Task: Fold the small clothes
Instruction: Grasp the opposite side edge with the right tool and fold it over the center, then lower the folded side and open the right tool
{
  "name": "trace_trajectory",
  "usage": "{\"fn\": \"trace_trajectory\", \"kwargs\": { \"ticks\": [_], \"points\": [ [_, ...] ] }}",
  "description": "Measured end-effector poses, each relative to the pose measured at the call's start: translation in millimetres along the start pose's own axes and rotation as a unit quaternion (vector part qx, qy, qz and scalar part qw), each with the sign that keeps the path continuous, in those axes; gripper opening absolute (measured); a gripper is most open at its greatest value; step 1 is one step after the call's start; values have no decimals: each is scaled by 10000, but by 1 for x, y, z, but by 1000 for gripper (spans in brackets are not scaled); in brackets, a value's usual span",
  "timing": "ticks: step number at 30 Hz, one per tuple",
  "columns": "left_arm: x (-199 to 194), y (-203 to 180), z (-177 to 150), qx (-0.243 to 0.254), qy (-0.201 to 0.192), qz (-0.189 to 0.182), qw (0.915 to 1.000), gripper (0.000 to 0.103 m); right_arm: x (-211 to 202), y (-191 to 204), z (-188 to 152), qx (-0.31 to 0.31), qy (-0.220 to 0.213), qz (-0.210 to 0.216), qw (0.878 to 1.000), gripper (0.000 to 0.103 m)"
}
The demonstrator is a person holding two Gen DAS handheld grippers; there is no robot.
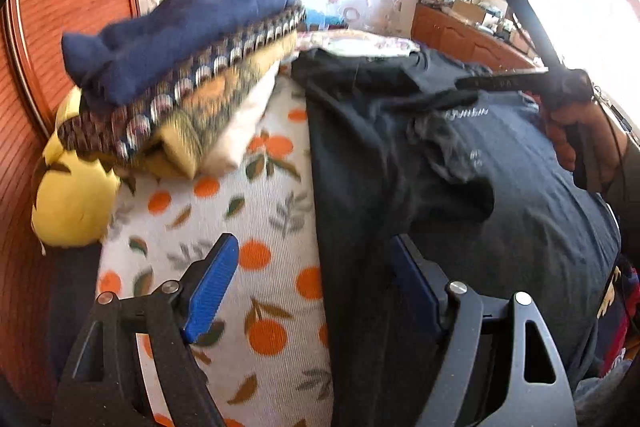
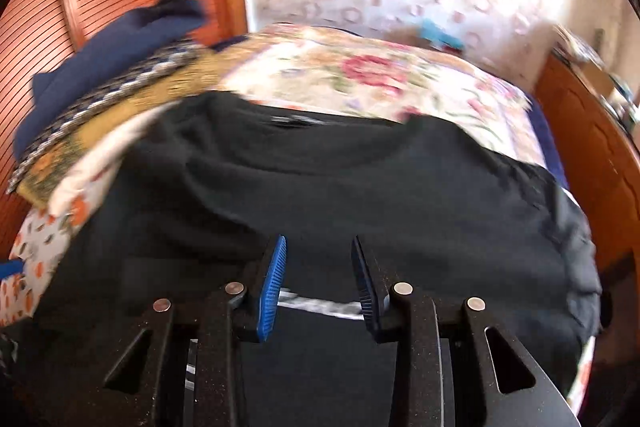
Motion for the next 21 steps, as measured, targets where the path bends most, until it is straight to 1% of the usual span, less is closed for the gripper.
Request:
{"fn": "trace_trajectory", "kwargs": {
  "ticks": [3,5,8,10,12,13,16,19,21],
  "points": [
    [1,0,11,20,-75,-44,10000,79,-1,-21,3,29,-30,-120,9999,35],
    [6,-1,19,82,-84,-35,9999,79,-6,-15,9,-32,-159,132,9998,35],
    [17,0,24,182,-18,42,9998,79,-11,11,7,-300,-334,588,9973,35],
    [22,2,24,216,31,97,9997,79,-16,28,-3,-346,-400,984,9937,35],
    [26,5,21,204,78,109,9997,79,-18,46,-18,-428,-384,1283,9901,35],
    [29,6,19,188,122,89,9997,79,-14,49,-24,-464,-343,1411,9883,35],
    [36,5,14,239,221,65,9994,79,-5,68,-39,-614,-180,1726,9829,35],
    [41,3,10,294,315,80,9990,79,-2,89,-45,-727,-78,1997,9771,35],
    [40,2,9,290,313,55,9991,79,7,100,-49,-807,17,2057,9753,35]
  ]
}}
Point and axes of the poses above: each gripper's, at about its wrist camera, not at the fingertips, and x roughly the way its jaws point, y to its left, z to its top, the point moved 3 cm from there along x, roughly the way its jaws point, and after that the axes turned 6 degrees about z, right-handed, at the moved point
